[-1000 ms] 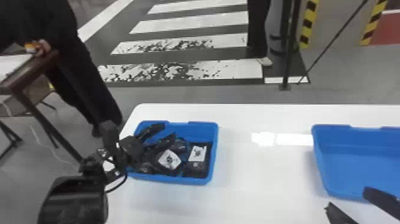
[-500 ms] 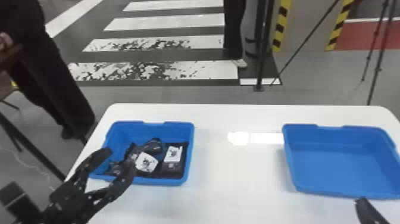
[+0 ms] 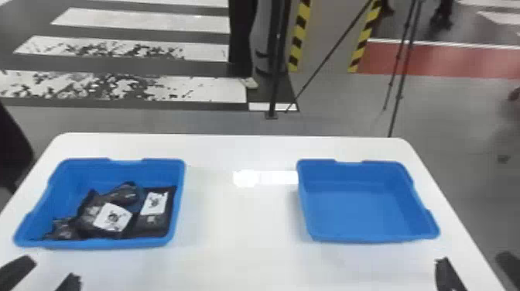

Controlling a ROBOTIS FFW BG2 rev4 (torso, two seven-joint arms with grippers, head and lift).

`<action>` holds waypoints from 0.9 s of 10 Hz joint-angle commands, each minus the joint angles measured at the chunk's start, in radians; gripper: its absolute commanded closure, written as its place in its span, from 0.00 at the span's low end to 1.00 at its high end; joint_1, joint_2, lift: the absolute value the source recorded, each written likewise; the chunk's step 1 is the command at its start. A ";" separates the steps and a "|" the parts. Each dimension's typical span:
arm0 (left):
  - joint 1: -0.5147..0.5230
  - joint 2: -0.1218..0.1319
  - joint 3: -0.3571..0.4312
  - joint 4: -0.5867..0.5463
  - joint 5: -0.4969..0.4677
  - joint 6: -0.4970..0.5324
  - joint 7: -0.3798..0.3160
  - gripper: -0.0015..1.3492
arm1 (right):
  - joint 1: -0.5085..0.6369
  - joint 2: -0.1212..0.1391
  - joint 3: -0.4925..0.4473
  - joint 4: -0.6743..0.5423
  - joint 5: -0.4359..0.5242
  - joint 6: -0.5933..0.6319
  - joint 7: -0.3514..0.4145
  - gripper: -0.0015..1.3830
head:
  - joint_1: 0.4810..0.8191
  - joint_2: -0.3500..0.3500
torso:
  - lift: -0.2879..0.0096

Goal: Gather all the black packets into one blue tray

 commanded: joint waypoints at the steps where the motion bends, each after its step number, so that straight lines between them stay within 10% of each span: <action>1: 0.041 -0.021 0.007 -0.001 0.025 -0.045 0.015 0.26 | 0.013 0.002 0.000 0.017 0.010 -0.027 -0.016 0.08 | 0.63 0.28 | 0.60; 9: 0.039 -0.013 -0.017 -0.001 0.037 -0.033 0.025 0.27 | 0.006 0.002 0.002 0.029 0.010 -0.027 -0.016 0.08 | 0.63 0.26 | 0.60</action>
